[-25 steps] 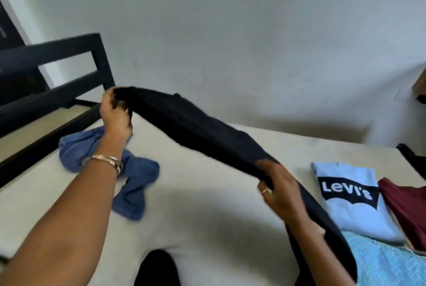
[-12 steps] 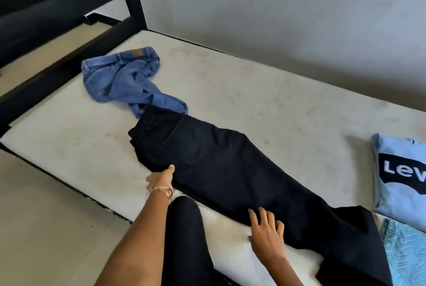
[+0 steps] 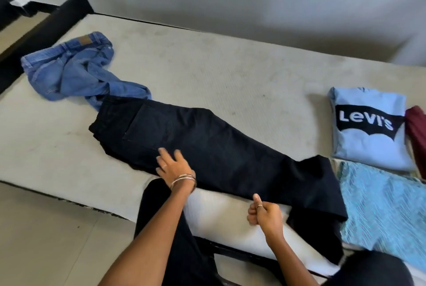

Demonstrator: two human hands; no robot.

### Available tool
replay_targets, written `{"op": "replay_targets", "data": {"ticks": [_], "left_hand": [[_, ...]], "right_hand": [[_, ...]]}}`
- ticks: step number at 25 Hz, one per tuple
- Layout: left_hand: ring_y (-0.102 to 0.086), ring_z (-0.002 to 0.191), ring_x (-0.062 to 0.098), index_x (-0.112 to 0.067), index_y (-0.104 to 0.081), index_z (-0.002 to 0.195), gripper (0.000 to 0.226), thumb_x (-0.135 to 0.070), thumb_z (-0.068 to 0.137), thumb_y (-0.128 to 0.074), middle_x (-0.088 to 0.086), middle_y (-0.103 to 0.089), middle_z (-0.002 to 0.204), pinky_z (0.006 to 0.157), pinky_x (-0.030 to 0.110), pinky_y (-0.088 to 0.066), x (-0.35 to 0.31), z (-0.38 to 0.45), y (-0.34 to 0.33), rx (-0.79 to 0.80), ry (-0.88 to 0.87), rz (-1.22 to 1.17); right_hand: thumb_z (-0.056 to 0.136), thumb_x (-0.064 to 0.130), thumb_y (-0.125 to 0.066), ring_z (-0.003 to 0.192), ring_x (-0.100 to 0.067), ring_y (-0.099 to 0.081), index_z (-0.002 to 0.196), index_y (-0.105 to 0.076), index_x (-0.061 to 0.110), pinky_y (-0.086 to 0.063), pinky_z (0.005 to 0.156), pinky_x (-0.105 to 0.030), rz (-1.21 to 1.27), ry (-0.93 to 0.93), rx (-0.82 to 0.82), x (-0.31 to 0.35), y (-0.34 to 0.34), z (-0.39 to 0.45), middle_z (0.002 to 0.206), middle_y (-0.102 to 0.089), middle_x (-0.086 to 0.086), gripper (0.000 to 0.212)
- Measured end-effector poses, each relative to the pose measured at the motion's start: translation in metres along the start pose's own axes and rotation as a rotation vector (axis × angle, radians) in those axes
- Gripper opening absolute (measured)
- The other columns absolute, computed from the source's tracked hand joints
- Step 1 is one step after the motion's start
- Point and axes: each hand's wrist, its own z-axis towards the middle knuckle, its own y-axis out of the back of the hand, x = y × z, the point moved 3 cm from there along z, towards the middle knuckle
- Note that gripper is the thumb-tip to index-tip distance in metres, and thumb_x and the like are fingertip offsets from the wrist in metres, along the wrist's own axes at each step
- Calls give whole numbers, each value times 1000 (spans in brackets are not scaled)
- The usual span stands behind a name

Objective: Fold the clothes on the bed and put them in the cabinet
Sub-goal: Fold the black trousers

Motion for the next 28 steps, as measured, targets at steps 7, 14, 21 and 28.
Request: {"op": "replay_targets", "data": {"ticks": [7,14,21,28], "left_hand": [[7,149,25,-37,0,153,81,-38,94,-56,-4,16,161,112,63,-7,-85,-130,-72,651,-649,285],[4,148,33,-48,30,138,111,-32,88,-67,3,18,160,110,67,-14,-100,-128,-63,784,-569,496],[-56,116,38,-6,-50,130,52,-44,96,-46,19,-57,127,95,41,-46,-130,-121,-46,602,-340,0],[-58,106,33,0,-57,108,54,-51,91,-55,16,-59,117,87,33,-44,-114,-109,-47,669,-139,-130]], "right_hand": [[82,25,-79,105,-36,-66,128,-56,16,-56,83,-50,844,-202,-127,4,60,16,119,-68,-10,53],[81,16,-78,123,-26,-55,137,-50,3,-40,111,-41,792,96,-536,57,66,22,138,-55,-16,64],[77,77,-48,143,-33,-14,110,-67,48,-20,102,-43,-572,786,-534,122,39,-33,154,-23,-9,48],[96,41,-57,121,-33,-54,138,-45,6,-45,99,-42,-360,158,-291,71,85,31,130,-58,-19,56]]}}
